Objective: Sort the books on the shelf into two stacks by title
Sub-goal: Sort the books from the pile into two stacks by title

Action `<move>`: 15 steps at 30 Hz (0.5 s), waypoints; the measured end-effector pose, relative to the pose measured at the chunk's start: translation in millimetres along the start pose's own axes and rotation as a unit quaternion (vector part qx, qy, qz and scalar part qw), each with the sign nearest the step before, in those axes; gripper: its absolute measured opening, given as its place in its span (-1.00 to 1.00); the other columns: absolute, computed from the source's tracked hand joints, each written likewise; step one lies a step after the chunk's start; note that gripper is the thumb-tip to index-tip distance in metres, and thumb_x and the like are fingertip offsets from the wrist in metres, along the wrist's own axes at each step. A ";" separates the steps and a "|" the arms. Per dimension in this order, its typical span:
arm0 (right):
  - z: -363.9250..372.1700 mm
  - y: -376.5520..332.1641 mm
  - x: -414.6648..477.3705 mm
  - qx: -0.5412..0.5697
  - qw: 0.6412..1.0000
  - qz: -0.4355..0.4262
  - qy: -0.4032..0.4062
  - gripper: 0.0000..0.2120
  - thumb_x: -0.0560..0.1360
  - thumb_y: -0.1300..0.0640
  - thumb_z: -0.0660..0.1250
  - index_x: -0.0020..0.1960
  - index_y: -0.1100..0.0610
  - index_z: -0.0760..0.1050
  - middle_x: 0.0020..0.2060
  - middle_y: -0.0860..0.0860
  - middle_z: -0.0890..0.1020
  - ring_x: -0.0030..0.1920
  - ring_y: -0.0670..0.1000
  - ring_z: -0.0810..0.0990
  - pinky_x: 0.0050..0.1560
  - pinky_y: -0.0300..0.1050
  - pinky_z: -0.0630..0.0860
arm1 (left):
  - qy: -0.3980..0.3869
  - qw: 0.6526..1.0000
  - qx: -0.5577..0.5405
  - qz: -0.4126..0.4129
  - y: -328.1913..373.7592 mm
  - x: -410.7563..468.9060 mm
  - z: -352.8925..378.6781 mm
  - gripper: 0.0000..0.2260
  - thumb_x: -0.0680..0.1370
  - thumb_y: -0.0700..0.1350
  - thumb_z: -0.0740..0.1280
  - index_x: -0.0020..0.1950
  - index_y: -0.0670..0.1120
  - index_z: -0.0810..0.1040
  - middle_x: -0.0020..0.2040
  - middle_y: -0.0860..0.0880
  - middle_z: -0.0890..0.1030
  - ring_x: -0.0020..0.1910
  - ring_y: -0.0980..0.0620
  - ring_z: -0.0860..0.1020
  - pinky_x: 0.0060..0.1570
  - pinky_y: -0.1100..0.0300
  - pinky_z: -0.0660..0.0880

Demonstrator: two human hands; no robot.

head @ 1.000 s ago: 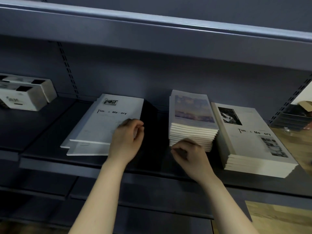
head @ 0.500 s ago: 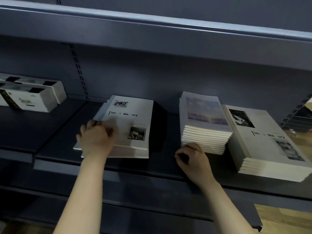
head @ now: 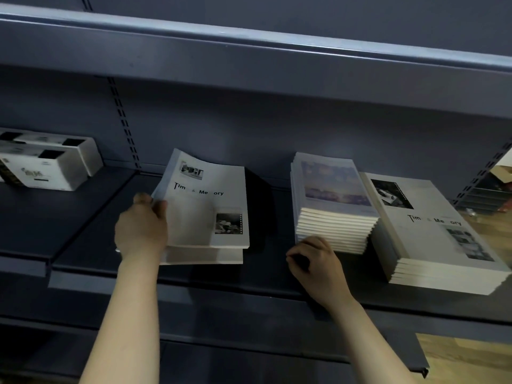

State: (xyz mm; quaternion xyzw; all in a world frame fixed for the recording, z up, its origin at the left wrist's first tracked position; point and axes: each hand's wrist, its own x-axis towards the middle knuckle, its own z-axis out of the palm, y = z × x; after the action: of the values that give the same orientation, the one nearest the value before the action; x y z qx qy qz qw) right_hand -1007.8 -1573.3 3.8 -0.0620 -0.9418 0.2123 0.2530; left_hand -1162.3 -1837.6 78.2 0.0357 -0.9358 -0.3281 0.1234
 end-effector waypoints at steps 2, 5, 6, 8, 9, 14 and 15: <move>0.2 0.7 0.3 -0.001 1.000 -0.003 -0.002 -0.92 0.38 0.17 0.47 -0.14 0.03 0.63 -0.18 -0.09 0.56 -0.04 -0.06 0.49 -0.11 -0.23 0.45 | 0.024 0.997 -0.063 0.030 -2.9 -5.8 0.5 -0.74 0.64 -0.03 0.13 0.19 -0.19 0.41 -0.05 -0.26 0.59 -0.07 -0.26 0.53 -0.19 0.06 0.31; -0.2 1.1 0.5 0.001 1.000 -0.003 -0.005 -0.92 0.39 0.16 0.46 -0.13 0.03 0.63 -0.18 -0.09 0.56 -0.03 -0.06 0.49 -0.09 -0.26 0.44 | 0.051 0.982 -0.175 0.049 -3.2 -16.4 -0.2 -0.77 0.64 -0.08 0.15 0.20 -0.18 0.44 -0.24 -0.02 0.49 -0.29 0.03 0.43 -0.19 0.25 0.29; -0.4 1.1 0.6 0.004 1.000 -0.001 -0.006 -0.92 0.39 0.15 0.46 -0.12 0.02 0.63 -0.18 -0.10 0.56 -0.02 -0.06 0.49 -0.08 -0.26 0.43 | 0.060 0.974 -0.211 0.049 -2.2 -20.5 -0.5 -0.79 0.63 -0.10 0.16 0.17 -0.17 0.45 -0.29 0.05 0.46 -0.35 0.14 0.41 -0.28 0.34 0.28; -1.5 0.7 0.8 0.013 1.000 0.000 -0.008 -0.92 0.40 0.14 0.45 -0.11 0.01 0.63 -0.17 -0.11 0.56 -0.02 -0.07 0.49 -0.06 -0.26 0.43 | 0.073 0.957 -0.276 0.047 0.3 -28.8 1.0 -0.84 0.63 -0.12 0.18 0.12 -0.15 0.47 -0.27 0.14 0.45 -0.35 0.33 0.45 -0.39 0.51 0.28; -2.5 0.4 0.7 0.018 1.000 0.000 -0.010 -0.91 0.41 0.14 0.45 -0.10 0.00 0.63 -0.16 -0.12 0.56 -0.01 -0.08 0.49 -0.05 -0.25 0.44 | 0.076 0.947 -0.309 0.044 2.3 -32.8 2.8 -0.85 0.62 -0.12 0.18 0.11 -0.15 0.46 -0.25 0.15 0.46 -0.34 0.40 0.44 -0.37 0.57 0.28; -13.5 -1.6 -1.8 0.086 0.996 0.003 -0.030 -0.87 0.44 0.13 0.42 -0.03 -0.03 0.61 -0.11 -0.15 0.57 -0.05 -0.17 0.53 -0.04 -0.28 0.47 | 0.091 0.883 -0.459 0.043 24.5 -53.5 11.0 -0.91 0.62 -0.18 0.19 0.06 -0.17 0.44 -0.38 0.29 0.50 -0.39 0.35 0.41 -0.35 0.52 0.31; -18.3 -4.4 -2.2 0.105 0.994 0.007 -0.029 -0.87 0.45 0.14 0.41 -0.01 -0.02 0.61 -0.11 -0.15 0.58 -0.07 -0.18 0.55 -0.06 -0.31 0.47 | 0.090 0.874 -0.475 0.048 31.2 -58.4 12.2 -0.92 0.62 -0.19 0.18 0.06 -0.16 0.44 -0.38 0.31 0.49 -0.38 0.35 0.40 -0.33 0.51 0.32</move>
State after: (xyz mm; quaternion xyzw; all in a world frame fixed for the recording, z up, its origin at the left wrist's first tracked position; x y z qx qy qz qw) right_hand -996.7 -1571.0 19.0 -0.0350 -0.9208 0.3135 0.2294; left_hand -1108.5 -1797.2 76.3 -0.0433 -0.6525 -0.7223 0.2249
